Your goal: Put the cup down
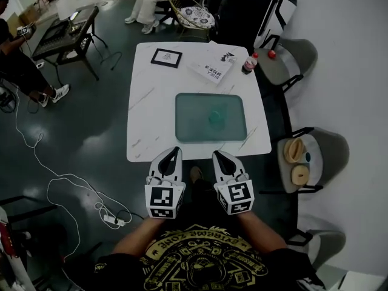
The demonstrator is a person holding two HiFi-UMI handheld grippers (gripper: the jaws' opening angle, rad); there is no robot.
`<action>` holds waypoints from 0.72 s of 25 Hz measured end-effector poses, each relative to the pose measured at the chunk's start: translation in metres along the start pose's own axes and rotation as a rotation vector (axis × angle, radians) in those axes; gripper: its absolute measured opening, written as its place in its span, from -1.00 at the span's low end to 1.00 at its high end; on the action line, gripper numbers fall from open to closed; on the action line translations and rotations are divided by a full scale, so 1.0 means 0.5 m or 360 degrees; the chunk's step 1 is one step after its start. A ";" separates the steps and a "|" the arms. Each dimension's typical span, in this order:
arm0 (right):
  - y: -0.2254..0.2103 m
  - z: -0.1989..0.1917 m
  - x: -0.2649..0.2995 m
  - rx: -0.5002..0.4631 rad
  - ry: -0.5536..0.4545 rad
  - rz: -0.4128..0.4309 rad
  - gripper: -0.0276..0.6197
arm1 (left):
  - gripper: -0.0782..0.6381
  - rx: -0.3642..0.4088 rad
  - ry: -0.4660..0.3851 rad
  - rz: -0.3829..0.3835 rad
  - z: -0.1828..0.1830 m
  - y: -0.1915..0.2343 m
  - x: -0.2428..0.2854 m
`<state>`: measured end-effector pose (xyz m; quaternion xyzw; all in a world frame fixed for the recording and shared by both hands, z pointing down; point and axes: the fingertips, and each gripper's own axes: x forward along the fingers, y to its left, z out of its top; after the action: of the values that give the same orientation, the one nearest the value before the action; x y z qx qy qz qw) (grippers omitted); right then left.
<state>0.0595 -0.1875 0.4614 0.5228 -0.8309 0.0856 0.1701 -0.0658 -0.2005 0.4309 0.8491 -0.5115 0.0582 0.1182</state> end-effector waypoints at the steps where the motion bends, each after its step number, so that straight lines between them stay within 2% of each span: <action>1: 0.007 0.002 -0.010 -0.0007 0.0004 -0.0003 -0.89 | -0.75 -0.0008 -0.0005 -0.0010 0.000 -0.004 -0.011; 4: 0.023 0.012 -0.035 -0.0029 0.0008 0.0002 -0.89 | -0.75 -0.0029 -0.0006 -0.0018 -0.003 -0.011 -0.040; 11: 0.070 0.025 -0.063 -0.0063 0.0002 0.0084 -0.89 | -0.75 -0.0060 0.0018 0.0051 -0.022 -0.005 -0.091; 18: 0.103 0.036 -0.097 -0.0219 -0.0046 0.0191 -0.89 | -0.75 -0.0089 0.0014 0.0051 -0.021 -0.043 -0.116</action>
<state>0.0291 -0.1299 0.4285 0.4604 -0.8670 0.0308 0.1880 -0.0740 -0.1384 0.4252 0.8369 -0.5259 0.0495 0.1433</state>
